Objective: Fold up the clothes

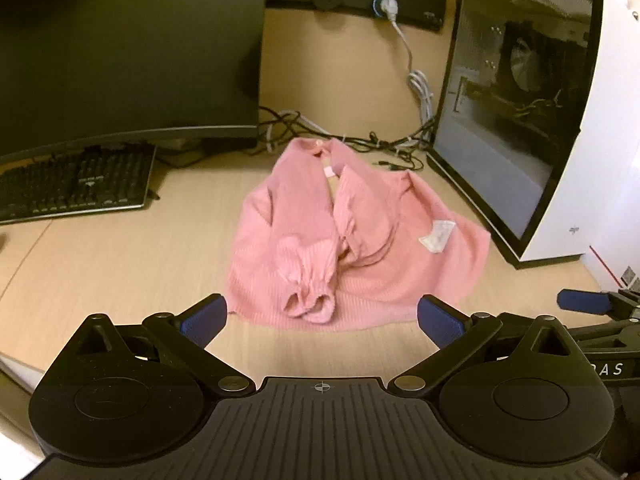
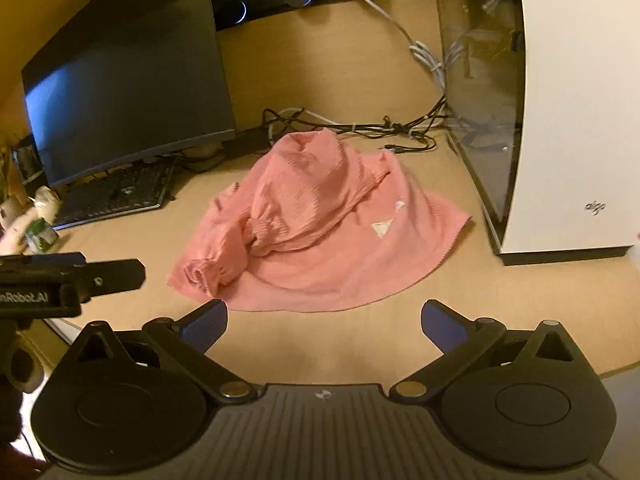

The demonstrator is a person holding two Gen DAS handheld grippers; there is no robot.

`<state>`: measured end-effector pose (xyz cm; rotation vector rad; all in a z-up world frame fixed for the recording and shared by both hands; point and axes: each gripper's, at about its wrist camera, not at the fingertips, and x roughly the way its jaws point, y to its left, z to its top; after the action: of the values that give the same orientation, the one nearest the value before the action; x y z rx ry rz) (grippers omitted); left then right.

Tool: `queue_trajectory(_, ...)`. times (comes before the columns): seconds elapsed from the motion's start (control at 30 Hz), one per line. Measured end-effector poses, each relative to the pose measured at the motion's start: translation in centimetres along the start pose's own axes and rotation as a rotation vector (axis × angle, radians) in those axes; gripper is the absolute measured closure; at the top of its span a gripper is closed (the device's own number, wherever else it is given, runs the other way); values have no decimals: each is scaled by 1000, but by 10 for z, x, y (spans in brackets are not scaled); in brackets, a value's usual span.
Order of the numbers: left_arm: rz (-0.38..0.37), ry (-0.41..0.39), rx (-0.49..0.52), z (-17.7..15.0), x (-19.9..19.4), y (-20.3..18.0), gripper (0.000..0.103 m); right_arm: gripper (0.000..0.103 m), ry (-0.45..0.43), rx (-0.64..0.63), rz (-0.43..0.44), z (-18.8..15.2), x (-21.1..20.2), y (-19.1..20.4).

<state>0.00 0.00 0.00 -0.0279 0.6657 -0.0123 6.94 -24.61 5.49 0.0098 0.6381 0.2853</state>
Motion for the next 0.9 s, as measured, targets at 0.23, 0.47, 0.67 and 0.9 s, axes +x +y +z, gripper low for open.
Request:
queue_trajectory(0.23,1,16,-28,-1,1,4,0,0,-88,-97,-34,-5,-8,23)
queue_trajectory(0.47,-1,29,-47,-3,2,6,0,0,-15,-24,34,0,-9,24)
queue_trajectory(0.67,-11,36,-47,-3,2,4,0,0,2,-9,61,-2,-5,13)
queue_trajectory(0.9,-23,44,-46,-4,2,1,0,0,5,12,47,0,-2,3)
